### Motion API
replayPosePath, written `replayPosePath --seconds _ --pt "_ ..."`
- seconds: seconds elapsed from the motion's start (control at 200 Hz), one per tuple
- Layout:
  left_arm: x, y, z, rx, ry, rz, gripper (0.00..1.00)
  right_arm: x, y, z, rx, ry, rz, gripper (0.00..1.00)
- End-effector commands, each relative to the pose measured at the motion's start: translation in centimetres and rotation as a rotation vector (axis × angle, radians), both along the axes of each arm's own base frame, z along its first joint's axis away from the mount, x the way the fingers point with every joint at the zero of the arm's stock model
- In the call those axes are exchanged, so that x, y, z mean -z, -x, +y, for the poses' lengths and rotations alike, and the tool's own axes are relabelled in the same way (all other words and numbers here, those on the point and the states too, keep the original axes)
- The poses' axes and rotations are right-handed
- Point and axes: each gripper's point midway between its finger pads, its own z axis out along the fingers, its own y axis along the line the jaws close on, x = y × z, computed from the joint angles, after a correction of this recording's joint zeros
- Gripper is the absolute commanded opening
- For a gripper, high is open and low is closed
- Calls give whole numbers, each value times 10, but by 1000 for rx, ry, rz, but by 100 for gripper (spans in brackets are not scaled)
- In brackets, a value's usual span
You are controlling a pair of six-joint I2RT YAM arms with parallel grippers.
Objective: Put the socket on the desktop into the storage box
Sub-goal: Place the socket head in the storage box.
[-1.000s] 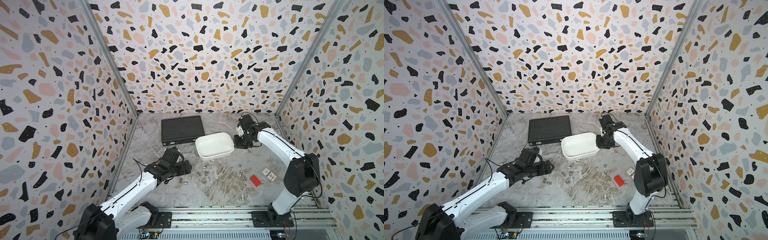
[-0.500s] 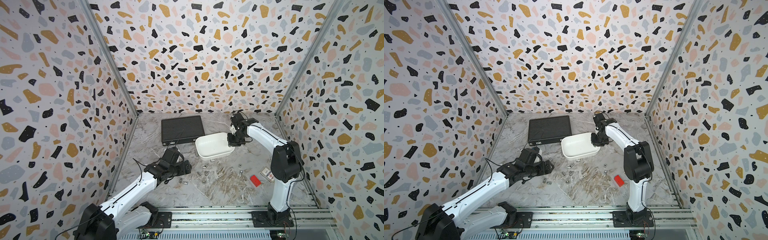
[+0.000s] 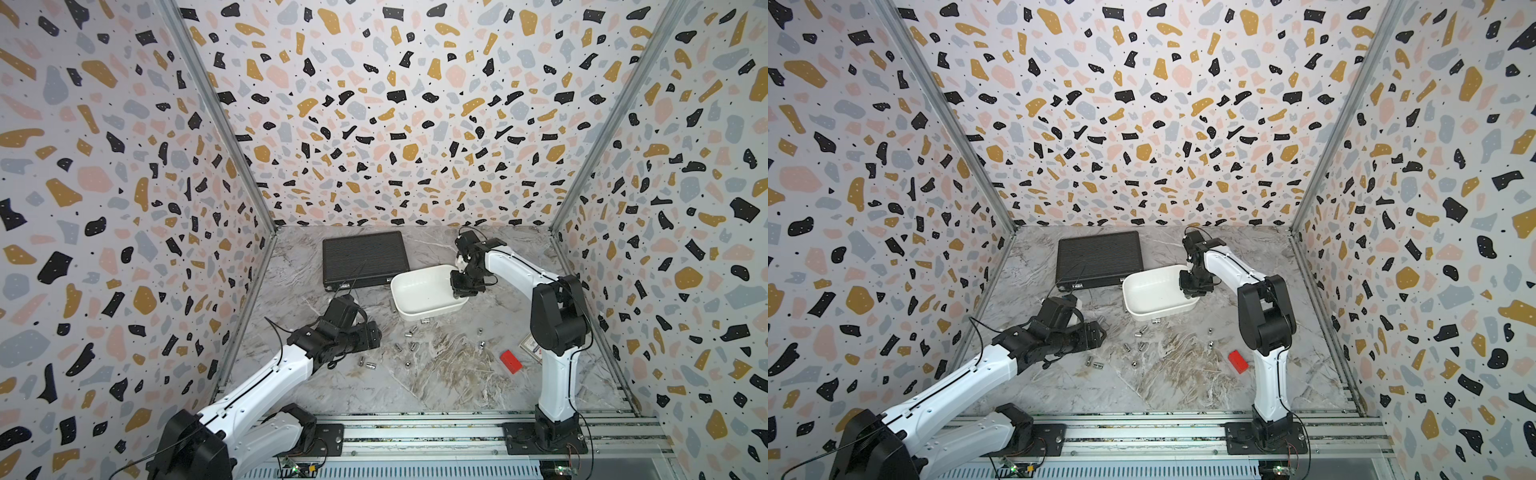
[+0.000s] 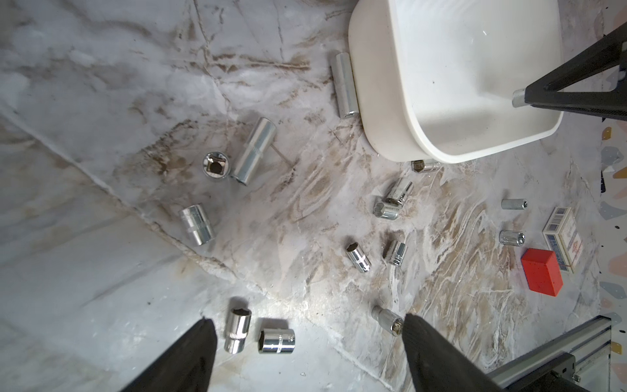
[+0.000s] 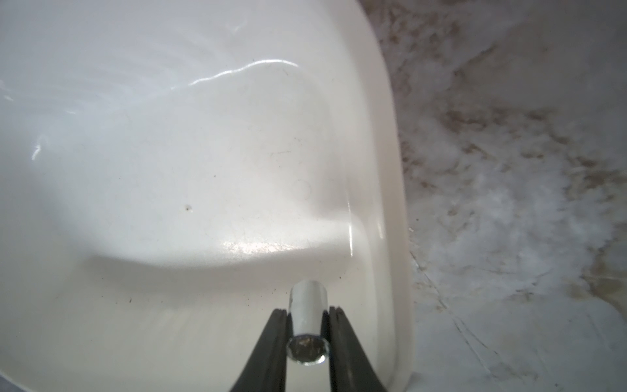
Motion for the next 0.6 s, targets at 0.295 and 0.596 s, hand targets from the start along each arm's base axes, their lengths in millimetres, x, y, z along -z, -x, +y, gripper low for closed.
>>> replayPosePath --seconds 0.295,0.596 --pt "-15 -6 0 -15 0 -35 89 -17 -1 6 -11 -16 -21 31" --pt "-16 -8 4 -21 -22 -36 89 -40 5 7 -15 -47 -69 33"
